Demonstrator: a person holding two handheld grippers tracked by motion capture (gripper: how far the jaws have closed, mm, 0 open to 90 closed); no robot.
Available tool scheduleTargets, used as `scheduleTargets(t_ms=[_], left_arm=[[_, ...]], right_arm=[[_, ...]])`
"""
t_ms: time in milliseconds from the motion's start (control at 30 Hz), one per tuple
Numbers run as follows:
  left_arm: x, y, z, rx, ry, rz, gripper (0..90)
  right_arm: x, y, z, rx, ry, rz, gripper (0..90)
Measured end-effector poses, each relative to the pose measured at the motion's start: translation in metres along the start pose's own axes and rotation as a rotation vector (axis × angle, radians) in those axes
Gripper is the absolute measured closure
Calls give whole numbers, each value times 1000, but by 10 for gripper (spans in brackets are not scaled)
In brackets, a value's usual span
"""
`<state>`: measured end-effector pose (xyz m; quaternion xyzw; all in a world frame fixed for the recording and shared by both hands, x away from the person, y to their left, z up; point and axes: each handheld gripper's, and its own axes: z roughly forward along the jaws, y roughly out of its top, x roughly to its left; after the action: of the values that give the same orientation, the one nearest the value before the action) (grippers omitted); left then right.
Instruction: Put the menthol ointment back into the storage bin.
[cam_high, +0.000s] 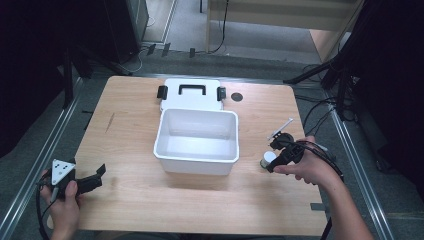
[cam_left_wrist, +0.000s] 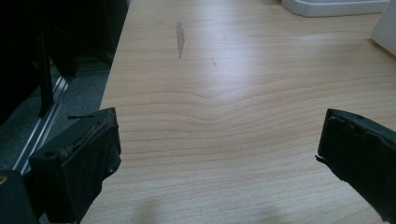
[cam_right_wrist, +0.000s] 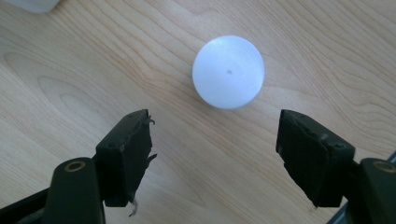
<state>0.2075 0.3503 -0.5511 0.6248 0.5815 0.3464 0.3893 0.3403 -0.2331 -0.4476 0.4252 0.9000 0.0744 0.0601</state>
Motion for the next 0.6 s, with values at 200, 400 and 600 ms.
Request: scheduleTargets(t_ms=[200,400,600], left_arm=[[0,0,0,0,5,0,0],[-1,0,0,5,11,13,0],[-2,0,1,8,12,12,0]], right_arm=[[-3,13,8,26,-3,12,283],[-11,19,15,33,-8,47,301],[-16,24,23,43,15,63,360]])
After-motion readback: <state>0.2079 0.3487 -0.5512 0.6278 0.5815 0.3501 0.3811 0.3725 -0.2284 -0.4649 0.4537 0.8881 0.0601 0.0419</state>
